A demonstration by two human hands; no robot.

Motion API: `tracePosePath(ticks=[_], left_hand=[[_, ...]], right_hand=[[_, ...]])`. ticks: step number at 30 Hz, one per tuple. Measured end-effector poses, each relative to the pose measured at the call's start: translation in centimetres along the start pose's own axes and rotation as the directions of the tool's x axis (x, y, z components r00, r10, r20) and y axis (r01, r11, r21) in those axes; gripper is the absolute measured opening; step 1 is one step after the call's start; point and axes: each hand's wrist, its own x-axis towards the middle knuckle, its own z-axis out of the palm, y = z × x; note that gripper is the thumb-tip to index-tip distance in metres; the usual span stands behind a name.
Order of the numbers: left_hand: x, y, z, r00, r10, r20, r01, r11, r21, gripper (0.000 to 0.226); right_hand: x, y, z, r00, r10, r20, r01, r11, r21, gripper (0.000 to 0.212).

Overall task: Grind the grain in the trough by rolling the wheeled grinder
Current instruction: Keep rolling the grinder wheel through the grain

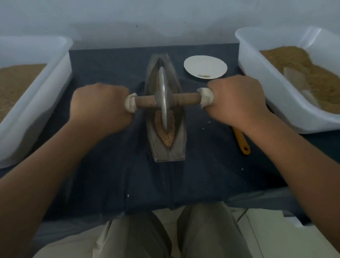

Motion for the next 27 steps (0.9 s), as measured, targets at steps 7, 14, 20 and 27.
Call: tracePosePath(ticks=[7,14,20,27], left_hand=[[2.5,0.0,2.6,0.990,-0.125,0.062,0.127,0.991,-0.029,0.046],[6.5,0.6,0.8,0.993,-0.059,0.098,0.049,0.994,0.102,0.030],[-0.8,0.0,-0.6,0.994,0.050,-0.102,-0.054,0.998,-0.038,0.044],[7.5,0.1,1.9,0.989,-0.100,0.109,0.099,0.995,0.014,0.032]], right_hand=[[4.6,-0.4,1.3,0.998,0.060,0.009,-0.060,0.998,-0.017,0.039],[5.5,0.3,2.5,0.974,0.136,0.181,-0.146,0.988,0.040,0.038],[-0.4,0.6,0.4,0.996,0.005,0.094,-0.012,0.997,0.078,0.043],[7.0,0.3,3.0,0.991,0.130,0.043,-0.131,0.991,0.013,0.038]])
